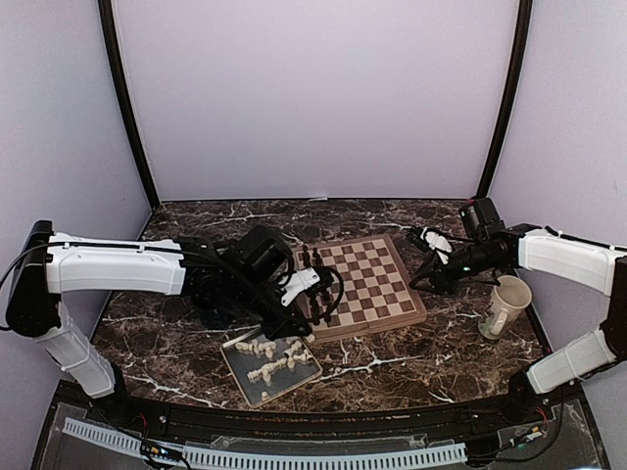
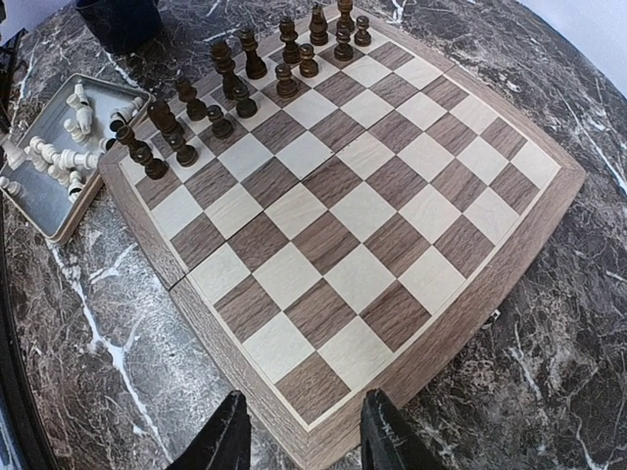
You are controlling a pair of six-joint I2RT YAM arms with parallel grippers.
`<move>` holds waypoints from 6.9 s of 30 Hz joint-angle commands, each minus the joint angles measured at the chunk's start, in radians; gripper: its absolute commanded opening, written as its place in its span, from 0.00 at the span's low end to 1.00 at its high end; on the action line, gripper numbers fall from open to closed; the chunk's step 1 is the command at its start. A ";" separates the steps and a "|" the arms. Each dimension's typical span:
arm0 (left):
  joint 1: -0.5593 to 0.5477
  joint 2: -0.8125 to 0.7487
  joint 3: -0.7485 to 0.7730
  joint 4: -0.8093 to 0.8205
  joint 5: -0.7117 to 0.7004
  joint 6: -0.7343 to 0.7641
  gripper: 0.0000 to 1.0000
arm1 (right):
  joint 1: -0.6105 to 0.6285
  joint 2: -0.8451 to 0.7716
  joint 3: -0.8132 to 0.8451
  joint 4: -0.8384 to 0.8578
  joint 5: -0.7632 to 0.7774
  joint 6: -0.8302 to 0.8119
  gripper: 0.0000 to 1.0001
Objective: Set up the chess pieces on the board
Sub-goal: Pick up the bishop from the storage box, then place the bishop on the chessboard, then pick up the bishop from the chessboard, then place the bishop on c1, then pick up the pawn from the storage box.
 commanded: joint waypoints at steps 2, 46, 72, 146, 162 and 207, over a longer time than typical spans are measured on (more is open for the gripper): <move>-0.004 -0.029 -0.014 0.073 0.039 -0.020 0.01 | 0.000 -0.015 0.000 -0.015 -0.052 -0.016 0.40; -0.005 0.783 1.012 -0.194 -0.175 0.234 0.28 | -0.134 0.000 0.013 0.047 0.076 0.104 0.40; 0.352 -0.010 0.154 0.257 -0.231 0.012 0.48 | 0.183 0.372 0.365 -0.146 0.009 -0.010 0.40; 0.372 0.006 0.122 0.264 -0.155 0.017 0.48 | 0.115 0.372 0.281 -0.095 0.303 0.083 0.24; 0.373 0.021 0.135 0.243 -0.144 0.025 0.48 | 0.115 0.342 0.282 -0.121 0.320 0.063 0.32; 0.694 -0.059 0.077 0.321 0.014 -0.169 0.43 | 0.726 0.661 0.706 -0.267 0.187 -0.049 0.27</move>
